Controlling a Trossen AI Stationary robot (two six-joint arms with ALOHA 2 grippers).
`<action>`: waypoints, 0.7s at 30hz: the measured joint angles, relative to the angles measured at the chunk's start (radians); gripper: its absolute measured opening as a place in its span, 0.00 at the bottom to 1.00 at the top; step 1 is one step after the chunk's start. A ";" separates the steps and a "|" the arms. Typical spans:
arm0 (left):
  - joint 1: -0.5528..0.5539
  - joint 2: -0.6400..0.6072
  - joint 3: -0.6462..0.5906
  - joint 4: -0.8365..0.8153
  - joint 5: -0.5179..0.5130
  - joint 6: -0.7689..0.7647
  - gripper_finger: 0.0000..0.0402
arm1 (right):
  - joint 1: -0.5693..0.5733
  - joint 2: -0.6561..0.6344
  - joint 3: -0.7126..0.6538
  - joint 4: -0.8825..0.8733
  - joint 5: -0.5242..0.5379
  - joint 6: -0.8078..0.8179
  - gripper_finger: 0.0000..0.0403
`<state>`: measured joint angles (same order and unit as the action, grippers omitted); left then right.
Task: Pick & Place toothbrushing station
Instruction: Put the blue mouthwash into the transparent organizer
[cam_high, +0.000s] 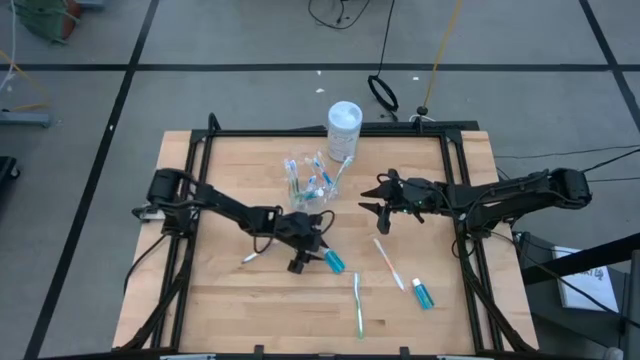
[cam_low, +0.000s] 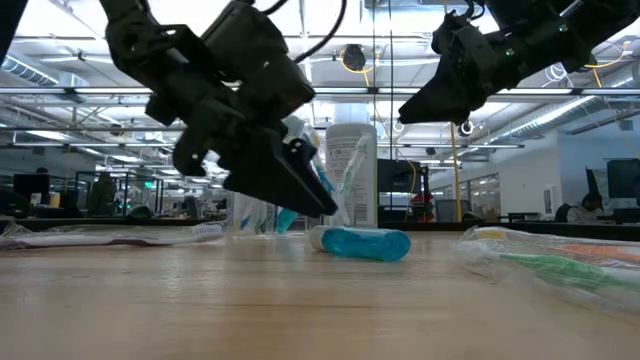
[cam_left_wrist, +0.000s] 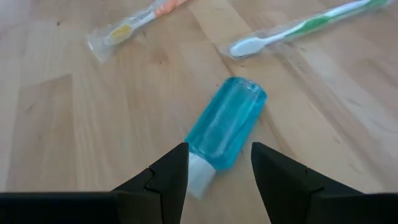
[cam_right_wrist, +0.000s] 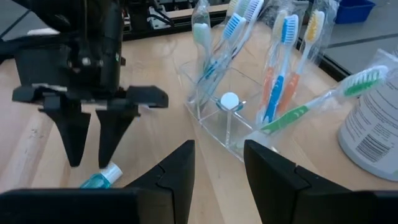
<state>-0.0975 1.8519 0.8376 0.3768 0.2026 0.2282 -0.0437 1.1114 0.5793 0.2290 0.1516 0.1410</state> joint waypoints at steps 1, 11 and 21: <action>0.001 0.014 0.012 0.000 -0.003 0.002 0.45 | 0.000 0.000 0.000 0.003 0.000 0.000 0.32; 0.035 0.073 0.058 -0.119 0.007 -0.001 0.45 | 0.000 0.000 0.000 0.007 0.000 -0.034 0.32; 0.033 0.071 0.057 -0.119 0.001 -0.011 0.26 | 0.000 0.000 0.000 0.008 0.001 -0.057 0.32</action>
<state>-0.0647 1.9232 0.8948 0.2583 0.2036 0.2177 -0.0441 1.1114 0.5793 0.2366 0.1524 0.0841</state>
